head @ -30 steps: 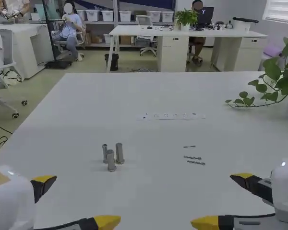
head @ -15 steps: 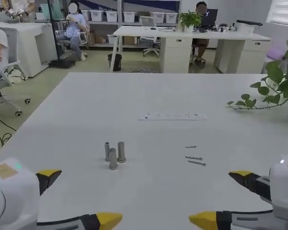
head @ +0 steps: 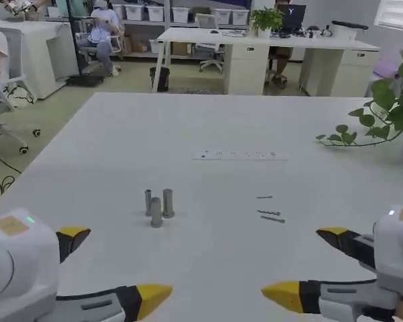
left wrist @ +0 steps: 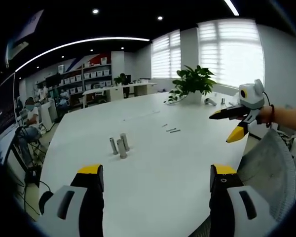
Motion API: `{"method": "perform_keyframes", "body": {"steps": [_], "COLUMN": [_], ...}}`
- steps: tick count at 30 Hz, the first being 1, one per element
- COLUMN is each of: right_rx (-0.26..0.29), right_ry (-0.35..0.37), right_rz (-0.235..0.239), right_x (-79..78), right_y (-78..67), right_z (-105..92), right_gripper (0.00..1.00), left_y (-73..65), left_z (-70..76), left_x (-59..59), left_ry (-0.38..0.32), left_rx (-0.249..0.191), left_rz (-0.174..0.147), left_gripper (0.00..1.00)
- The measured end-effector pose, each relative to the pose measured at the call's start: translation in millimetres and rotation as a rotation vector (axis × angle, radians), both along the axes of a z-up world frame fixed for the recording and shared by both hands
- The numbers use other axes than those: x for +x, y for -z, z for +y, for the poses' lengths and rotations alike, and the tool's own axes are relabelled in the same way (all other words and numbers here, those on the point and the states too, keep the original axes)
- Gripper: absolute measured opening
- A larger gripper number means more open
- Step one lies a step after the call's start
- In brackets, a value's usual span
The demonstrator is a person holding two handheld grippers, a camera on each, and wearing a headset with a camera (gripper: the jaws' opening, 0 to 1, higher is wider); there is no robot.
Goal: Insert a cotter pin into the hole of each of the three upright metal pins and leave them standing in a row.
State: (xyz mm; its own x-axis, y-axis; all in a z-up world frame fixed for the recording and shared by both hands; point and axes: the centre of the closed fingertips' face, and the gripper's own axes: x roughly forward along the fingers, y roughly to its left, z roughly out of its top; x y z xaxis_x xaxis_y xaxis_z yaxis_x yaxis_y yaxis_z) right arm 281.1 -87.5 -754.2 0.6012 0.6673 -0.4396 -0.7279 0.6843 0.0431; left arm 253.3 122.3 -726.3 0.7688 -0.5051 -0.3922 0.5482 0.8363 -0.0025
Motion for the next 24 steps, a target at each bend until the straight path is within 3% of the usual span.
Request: {"method": "perform_keyframes", "body": {"steps": [10,20,24], "right_rx": [0.006,0.014,0.022], "right_ry": [0.001,-0.005,-0.005], "right_rz": [0.002,0.006,0.009], "right_x": [1.5,3.3,4.3], "right_y": [-1.2,-2.2,-3.1], "right_z": [-0.2,1.9,2.3], "right_gripper": [0.96,0.94,0.93], "left_y": [-3.4,-3.1,-3.5], "left_z": [3.1,8.0,10.5], "left_x": [3.1,4.4,6.0], "left_ry": [-0.009,-0.015,-0.016], "left_rx": [-0.015,-0.004,-0.007], "left_rz": [-0.005,-0.007,-0.011], "left_gripper": [0.84,0.82,0.75]}}
